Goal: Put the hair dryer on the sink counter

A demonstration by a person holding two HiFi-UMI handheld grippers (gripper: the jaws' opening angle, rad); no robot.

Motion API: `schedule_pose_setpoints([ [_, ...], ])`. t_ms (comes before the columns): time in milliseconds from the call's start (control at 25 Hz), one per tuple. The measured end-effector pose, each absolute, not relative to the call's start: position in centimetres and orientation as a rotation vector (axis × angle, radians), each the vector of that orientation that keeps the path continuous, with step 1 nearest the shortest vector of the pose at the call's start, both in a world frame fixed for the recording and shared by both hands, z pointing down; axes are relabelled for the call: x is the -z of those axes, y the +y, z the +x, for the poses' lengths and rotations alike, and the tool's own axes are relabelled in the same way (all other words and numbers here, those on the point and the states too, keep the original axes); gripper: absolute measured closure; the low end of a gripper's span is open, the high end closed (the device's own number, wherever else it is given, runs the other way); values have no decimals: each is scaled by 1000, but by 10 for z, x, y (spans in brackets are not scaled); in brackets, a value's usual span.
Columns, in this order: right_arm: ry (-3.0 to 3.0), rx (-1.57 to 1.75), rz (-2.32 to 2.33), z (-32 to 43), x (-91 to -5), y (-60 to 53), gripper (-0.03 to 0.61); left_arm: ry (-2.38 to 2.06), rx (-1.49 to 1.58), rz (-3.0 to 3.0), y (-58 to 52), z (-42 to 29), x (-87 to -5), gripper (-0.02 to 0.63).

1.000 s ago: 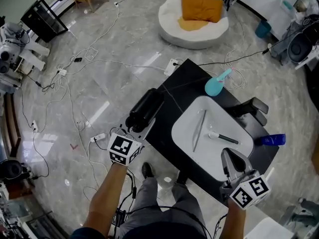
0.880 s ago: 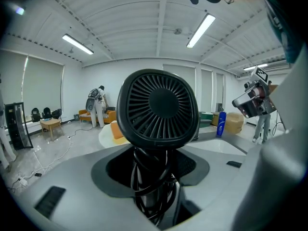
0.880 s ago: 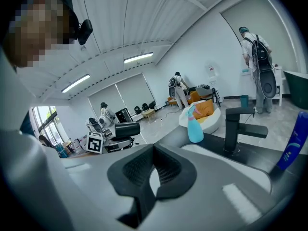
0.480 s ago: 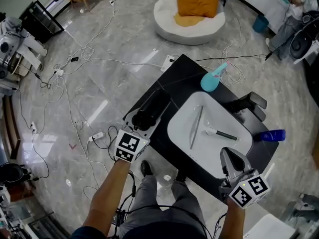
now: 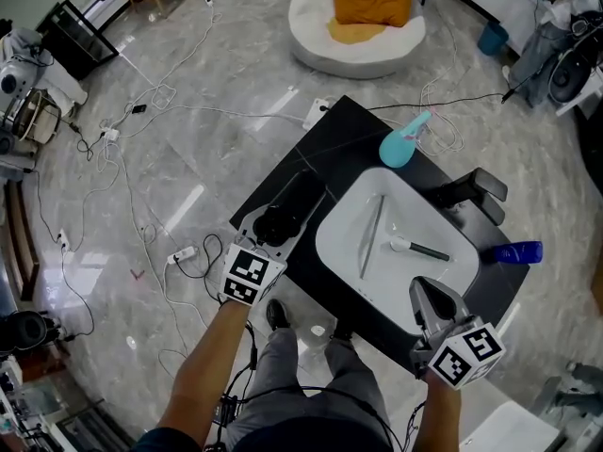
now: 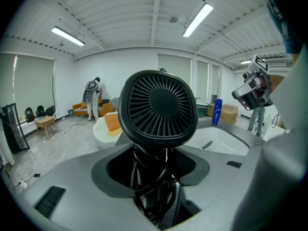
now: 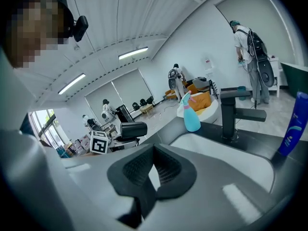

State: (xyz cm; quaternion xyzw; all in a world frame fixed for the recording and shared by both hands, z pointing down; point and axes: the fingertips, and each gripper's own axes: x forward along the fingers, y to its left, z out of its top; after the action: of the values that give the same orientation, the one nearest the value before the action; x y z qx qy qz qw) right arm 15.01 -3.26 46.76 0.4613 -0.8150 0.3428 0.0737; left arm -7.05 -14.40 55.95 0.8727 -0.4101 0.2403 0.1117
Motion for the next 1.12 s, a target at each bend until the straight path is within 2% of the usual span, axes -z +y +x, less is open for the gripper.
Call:
schedule_pose_setpoints([
  [560,-2432,-1158,1305,124,-504,-38,568,-1066,-920,2633,-139,-35,-584,403],
  [1120,-2385,-1236,1327,140,-535,-38,568,-839,-1351,2741,-112,7,-635,399],
])
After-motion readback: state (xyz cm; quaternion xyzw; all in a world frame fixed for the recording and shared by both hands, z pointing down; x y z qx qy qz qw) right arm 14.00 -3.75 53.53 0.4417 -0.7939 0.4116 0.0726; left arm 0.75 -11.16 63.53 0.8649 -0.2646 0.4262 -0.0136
